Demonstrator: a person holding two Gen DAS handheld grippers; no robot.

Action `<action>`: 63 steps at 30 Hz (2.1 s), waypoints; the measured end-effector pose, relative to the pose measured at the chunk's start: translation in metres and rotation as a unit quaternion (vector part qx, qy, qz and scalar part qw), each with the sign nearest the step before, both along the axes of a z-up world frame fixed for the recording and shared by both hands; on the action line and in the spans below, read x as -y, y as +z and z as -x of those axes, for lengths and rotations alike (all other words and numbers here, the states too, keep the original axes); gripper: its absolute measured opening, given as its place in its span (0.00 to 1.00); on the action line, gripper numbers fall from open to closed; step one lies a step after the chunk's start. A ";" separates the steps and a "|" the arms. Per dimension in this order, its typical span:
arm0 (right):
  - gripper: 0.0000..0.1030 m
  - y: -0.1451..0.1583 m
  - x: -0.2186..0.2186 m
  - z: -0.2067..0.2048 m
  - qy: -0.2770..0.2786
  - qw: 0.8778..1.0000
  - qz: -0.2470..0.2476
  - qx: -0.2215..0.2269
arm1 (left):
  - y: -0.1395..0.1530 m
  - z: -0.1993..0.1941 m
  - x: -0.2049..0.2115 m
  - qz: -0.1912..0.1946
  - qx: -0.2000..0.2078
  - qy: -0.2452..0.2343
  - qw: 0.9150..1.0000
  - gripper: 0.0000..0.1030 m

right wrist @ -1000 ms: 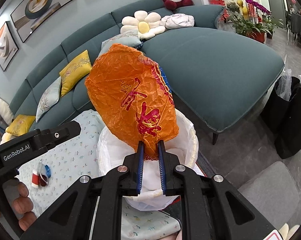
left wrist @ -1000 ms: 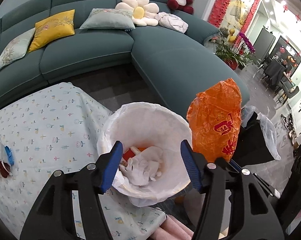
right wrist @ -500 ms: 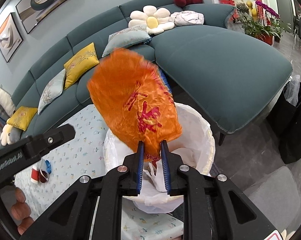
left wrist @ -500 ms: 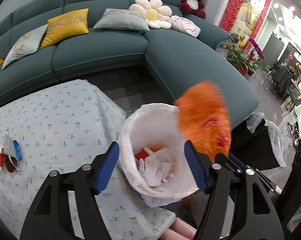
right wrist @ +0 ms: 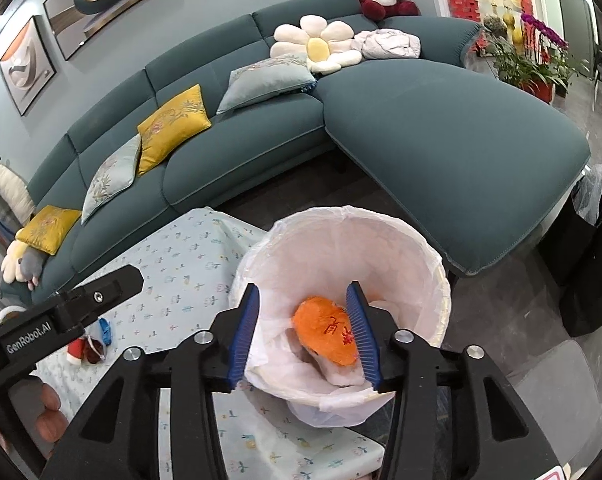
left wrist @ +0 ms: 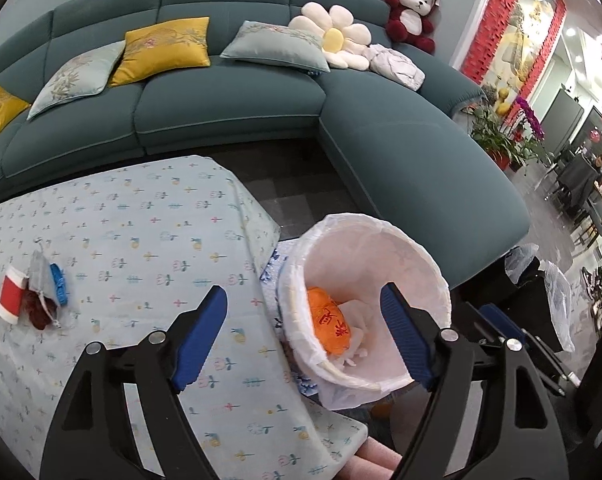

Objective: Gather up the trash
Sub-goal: 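Move both tools back from the wastebasket to the table, then grasp the red-and-white paper cup with the left tool while the right tool grasps the gray pouch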

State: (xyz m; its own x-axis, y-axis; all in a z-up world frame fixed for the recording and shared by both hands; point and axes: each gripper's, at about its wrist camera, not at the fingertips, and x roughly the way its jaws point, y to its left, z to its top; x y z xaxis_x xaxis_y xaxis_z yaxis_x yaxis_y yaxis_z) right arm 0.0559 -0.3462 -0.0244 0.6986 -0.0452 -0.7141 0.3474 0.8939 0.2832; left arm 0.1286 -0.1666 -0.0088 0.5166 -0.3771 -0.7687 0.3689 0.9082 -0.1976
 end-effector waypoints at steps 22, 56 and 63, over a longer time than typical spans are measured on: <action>0.52 0.033 -0.124 -0.026 0.092 0.995 0.029 0.005 | 0.004 -0.006 -0.167 0.000 0.004 0.121 0.993 0.82; 0.52 -0.044 -0.361 -0.127 0.261 0.962 0.046 -0.065 | -0.105 -0.085 -0.374 -0.083 -0.094 0.214 0.969 0.90; 0.52 -0.073 -0.384 -0.161 0.275 0.957 0.052 -0.083 | -0.128 -0.107 -0.376 -0.076 -0.101 0.194 0.973 0.90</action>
